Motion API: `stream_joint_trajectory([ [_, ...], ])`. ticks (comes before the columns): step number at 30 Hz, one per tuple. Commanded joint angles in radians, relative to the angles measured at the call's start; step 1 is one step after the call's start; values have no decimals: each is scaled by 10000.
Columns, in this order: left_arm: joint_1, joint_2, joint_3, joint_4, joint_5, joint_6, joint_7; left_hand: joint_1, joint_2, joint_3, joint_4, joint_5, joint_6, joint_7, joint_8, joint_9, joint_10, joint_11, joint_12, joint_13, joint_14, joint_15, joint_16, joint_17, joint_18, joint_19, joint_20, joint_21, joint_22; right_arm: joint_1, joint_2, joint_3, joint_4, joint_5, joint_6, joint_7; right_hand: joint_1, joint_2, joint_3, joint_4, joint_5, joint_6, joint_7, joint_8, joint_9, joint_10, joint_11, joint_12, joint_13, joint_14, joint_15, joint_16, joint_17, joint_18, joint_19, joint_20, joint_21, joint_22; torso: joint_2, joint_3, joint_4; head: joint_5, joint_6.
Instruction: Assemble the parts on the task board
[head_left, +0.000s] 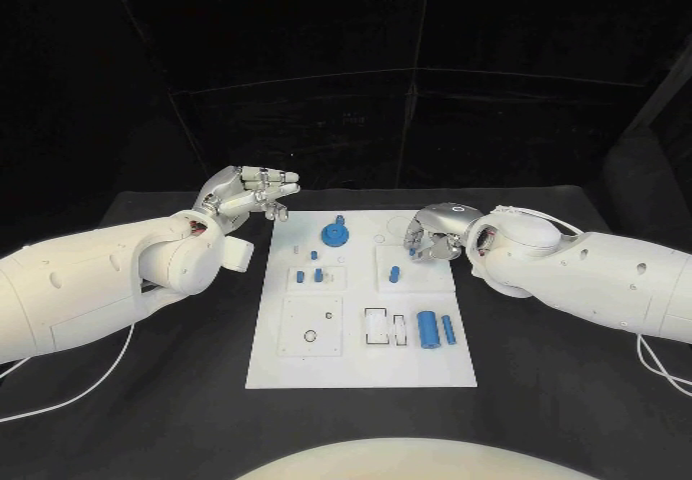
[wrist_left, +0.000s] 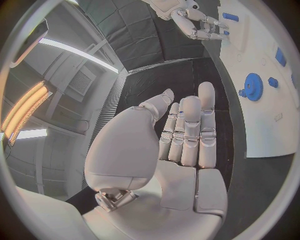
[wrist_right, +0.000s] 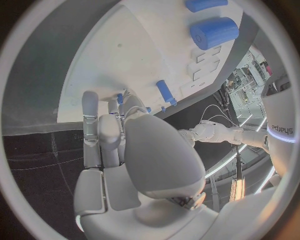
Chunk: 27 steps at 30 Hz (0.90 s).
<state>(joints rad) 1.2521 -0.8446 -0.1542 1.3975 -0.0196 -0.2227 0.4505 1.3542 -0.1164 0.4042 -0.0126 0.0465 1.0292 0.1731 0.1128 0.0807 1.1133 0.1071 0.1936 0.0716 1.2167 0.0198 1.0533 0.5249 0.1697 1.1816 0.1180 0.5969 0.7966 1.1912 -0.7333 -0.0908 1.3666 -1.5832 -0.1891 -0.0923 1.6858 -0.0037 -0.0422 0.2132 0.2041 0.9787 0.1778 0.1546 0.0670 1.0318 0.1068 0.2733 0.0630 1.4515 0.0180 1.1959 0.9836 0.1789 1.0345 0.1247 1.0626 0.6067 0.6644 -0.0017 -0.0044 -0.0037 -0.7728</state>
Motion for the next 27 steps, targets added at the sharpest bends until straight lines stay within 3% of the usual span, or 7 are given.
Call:
stream_joint_trajectory([
  [1,11,9,7,-12,136,173,76,41,134,-43,-7,32,16,65,17,-13,-4,-3,52,16,-85,18,-44,-48,129,-81,29,-50,-23,8,11,4,43,-173,315,0,139,-3,165,-31,12,177,-55,-52,18,217,-45,-47,-7,139,-27,225,301,-94,274,-45,299,453,-8,-3,-11,-6,-10],
  [5,11,14,7,-24,136,137,71,54,161,-42,-8,32,19,66,21,-14,-9,-2,61,17,-99,18,-54,-62,129,-84,31,-67,-36,-2,28,4,55,-224,367,-49,304,50,529,-118,-12,383,-109,-104,11,467,-115,-127,-7,254,-90,470,627,-201,644,-112,733,1098,-8,1,0,-17,-19],
  [12,11,15,7,-21,136,168,74,116,173,-45,-50,31,18,63,27,-19,-24,-6,82,18,-118,14,-68,-90,133,-84,28,-98,-60,-12,89,4,26,-326,603,-234,299,-17,1175,-183,-120,600,-140,-256,-4,710,-141,-332,-3,267,-122,544,724,-260,772,-152,1048,1492,-4,-5,-2,7,-53],
  [22,11,-8,7,-19,136,189,48,150,162,-54,-81,31,10,67,26,-24,-38,-4,91,17,-131,12,-80,-117,134,-81,26,-112,-73,-39,207,4,-32,-714,576,-662,-126,-436,2480,-336,-278,774,-117,-586,-2,876,-133,-707,5,266,-98,616,829,-280,718,-130,1301,1739,-6,-9,-1,-57,-103],
  [27,12,-21,7,-17,136,182,-7,166,158,-60,-95,32,-5,75,21,-30,-57,2,91,15,-102,13,-37,-35,134,-76,26,-119,-80,-60,252,4,-14,-849,523,-811,-439,-622,3193,-492,-379,904,-112,-681,8,983,-154,-807,11,307,-107,741,997,-311,820,-129,1494,2006,-12,-10,2,-9,-89],
])
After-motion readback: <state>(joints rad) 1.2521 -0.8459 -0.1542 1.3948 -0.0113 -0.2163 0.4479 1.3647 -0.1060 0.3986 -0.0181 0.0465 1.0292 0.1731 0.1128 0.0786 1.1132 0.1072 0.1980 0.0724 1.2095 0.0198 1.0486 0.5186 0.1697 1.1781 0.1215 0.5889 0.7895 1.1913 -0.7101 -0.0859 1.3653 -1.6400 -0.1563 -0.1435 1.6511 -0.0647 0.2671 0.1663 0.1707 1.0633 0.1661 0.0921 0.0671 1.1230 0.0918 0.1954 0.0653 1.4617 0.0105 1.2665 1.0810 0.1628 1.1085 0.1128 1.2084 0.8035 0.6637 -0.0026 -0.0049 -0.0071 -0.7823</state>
